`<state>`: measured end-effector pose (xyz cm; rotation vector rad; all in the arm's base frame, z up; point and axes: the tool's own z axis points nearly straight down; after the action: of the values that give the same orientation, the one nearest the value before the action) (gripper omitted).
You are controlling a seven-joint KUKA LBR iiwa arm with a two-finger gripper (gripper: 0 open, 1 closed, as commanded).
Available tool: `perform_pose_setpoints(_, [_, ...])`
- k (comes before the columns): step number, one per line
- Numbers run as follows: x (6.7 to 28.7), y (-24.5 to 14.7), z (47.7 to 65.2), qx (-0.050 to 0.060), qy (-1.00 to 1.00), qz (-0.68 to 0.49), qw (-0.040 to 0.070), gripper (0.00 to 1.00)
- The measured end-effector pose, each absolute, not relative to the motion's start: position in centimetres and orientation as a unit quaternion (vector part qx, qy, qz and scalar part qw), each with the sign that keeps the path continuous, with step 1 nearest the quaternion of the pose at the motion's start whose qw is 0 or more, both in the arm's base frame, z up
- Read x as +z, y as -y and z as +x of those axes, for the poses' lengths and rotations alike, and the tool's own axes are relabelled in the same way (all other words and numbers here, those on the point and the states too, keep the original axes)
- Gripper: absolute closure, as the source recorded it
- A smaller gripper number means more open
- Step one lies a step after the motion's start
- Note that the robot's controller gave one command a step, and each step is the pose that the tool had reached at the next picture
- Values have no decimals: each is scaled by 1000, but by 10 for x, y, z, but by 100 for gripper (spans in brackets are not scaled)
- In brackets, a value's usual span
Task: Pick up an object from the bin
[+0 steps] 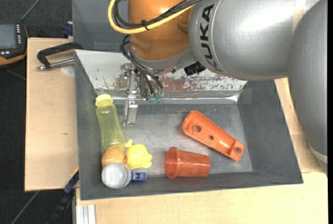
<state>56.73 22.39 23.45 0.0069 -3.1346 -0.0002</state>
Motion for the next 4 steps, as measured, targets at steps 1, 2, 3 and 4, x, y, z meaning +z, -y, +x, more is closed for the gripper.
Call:
perform_pose_setpoints(1, [240,-223,569,-1,1000,1,-1,0])
perform_pose_setpoints(2, [231,-217,575,-2,1000,26,0,0])
perform_pose_setpoints(3, [215,-188,583,-2,999,32,-1,0])
perform_pose_setpoints(4, [220,-189,546,-2,999,50,-1,0])
